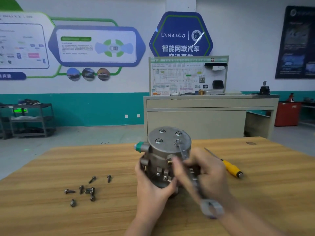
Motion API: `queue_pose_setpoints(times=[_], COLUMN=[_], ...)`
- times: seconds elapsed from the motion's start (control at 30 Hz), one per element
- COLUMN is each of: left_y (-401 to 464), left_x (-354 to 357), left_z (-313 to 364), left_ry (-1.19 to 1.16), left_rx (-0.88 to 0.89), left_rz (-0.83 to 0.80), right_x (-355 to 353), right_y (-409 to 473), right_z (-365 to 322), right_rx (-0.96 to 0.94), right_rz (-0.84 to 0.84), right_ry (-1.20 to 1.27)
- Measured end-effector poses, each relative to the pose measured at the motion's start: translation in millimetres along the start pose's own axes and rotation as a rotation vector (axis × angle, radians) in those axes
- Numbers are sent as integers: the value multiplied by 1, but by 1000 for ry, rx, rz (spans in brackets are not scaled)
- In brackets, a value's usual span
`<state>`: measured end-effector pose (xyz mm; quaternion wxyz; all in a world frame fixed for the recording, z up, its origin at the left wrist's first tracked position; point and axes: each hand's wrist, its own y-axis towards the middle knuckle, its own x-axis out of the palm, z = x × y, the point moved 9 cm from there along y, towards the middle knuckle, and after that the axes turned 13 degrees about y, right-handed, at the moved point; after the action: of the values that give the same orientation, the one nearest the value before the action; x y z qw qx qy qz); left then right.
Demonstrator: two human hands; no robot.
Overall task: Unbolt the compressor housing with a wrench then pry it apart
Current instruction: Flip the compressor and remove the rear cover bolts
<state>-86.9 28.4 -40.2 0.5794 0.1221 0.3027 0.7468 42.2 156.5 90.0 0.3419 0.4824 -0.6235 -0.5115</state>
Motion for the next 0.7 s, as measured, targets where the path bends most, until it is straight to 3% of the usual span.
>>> queue_pose_setpoints(times=[0.1, 0.23, 0.3, 0.4, 0.5, 0.57, 0.7], left_y=[-1, -2, -2, -3, -3, -3, -3], left_x=[-3, -1, 3, 6, 7, 9, 8], left_z=[5, 9, 11, 11, 10, 11, 10], left_ry=[-11, -35, -47, -75, -95, -105, -77], left_rx=[20, 28, 31, 20, 10, 20, 30], left_rz=[20, 10, -9, -1, 41, 41, 56], right_x=[-45, -64, -68, -61, -32, 7, 92], right_y=[-24, -22, -5, 28, 76, 107, 125], right_z=[48, 117, 150, 177, 182, 174, 136], right_rx=[400, 819, 1057, 1296, 1214, 949, 507], right_rz=[408, 596, 521, 205, -229, -502, -672], right_ry=[399, 528, 394, 48, -463, -807, -1079])
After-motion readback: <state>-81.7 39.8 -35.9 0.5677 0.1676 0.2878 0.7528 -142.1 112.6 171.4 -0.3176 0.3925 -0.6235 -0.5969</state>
